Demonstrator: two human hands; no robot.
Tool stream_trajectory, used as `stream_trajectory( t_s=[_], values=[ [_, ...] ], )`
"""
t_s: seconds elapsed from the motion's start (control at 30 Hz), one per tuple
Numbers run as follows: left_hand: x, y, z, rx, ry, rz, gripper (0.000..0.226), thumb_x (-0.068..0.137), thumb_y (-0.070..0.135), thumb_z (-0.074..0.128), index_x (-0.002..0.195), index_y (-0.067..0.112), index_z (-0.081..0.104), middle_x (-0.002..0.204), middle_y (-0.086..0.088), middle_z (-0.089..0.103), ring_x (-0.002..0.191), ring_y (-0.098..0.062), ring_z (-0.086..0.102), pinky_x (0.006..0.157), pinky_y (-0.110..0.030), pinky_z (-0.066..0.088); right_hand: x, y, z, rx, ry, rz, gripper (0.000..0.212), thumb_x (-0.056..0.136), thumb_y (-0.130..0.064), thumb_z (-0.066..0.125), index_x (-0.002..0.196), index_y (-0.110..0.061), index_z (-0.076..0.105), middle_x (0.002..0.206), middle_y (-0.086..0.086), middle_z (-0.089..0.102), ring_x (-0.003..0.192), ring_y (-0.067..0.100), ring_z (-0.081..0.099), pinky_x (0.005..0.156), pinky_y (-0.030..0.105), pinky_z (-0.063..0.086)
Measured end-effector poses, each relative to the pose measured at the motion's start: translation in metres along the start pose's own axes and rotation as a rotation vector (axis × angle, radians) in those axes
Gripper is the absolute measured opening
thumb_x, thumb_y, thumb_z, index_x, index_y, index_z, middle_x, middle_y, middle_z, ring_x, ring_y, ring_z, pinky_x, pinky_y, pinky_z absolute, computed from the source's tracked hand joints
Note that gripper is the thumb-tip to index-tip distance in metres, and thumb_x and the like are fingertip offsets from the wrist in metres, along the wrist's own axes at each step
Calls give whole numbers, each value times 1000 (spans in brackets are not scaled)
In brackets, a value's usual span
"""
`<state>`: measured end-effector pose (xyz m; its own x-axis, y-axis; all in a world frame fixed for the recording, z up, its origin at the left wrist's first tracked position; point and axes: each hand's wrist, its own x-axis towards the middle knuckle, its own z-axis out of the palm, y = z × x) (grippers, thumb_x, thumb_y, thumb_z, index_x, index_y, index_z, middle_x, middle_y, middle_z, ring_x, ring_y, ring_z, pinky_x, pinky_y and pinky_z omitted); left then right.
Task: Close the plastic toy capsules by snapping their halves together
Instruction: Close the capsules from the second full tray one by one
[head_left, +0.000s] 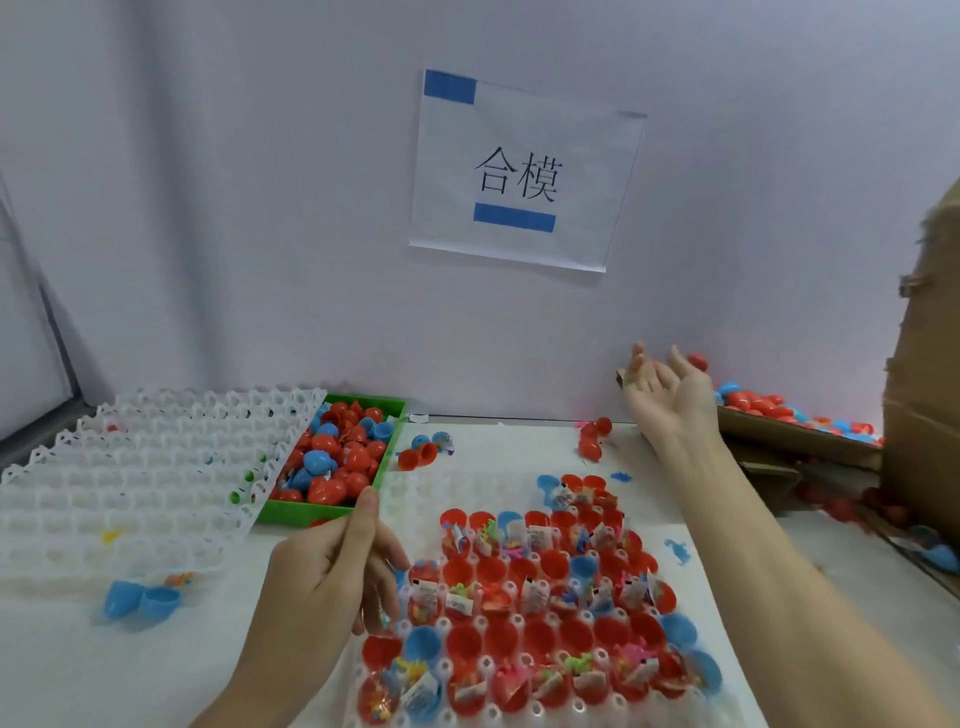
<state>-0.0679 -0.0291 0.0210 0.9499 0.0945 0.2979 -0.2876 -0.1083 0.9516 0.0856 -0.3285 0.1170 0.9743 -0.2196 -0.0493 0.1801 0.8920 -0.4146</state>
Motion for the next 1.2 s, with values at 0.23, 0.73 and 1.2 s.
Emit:
stream_trajectory(
  t_s=[0.23, 0.73, 1.2],
  values=[
    [3, -2, -5, 13, 26, 4, 61, 103, 51, 41, 65, 15, 73, 53, -16, 66, 40, -29, 56, 41, -27, 45, -44, 53, -48, -1437, -249, -209, 17, 103, -20, 61, 105, -28, 75, 98, -10, 78, 90, 3, 72, 73, 18, 59],
    [6, -12, -8, 68, 33, 27, 55, 103, 48, 45, 67, 17, 72, 55, -12, 67, 40, -26, 57, 42, -22, 46, -42, 134, -30, -2227, -783, -128, 13, 93, -19, 74, 100, -11, 81, 98, 5, 78, 83, 11, 65, 77, 20, 51],
    [-1, -11, 6, 256, -59, 206, 38, 84, 29, 83, 114, 35, 60, 113, 16, 68, 107, -8, 70, 90, -18, 56, -106, 121, -34, -1870, -563, -129, 10, 89, -26, 68, 79, -30, 70, 76, -14, 69, 70, 2, 65, 55, 11, 48]
  ],
)
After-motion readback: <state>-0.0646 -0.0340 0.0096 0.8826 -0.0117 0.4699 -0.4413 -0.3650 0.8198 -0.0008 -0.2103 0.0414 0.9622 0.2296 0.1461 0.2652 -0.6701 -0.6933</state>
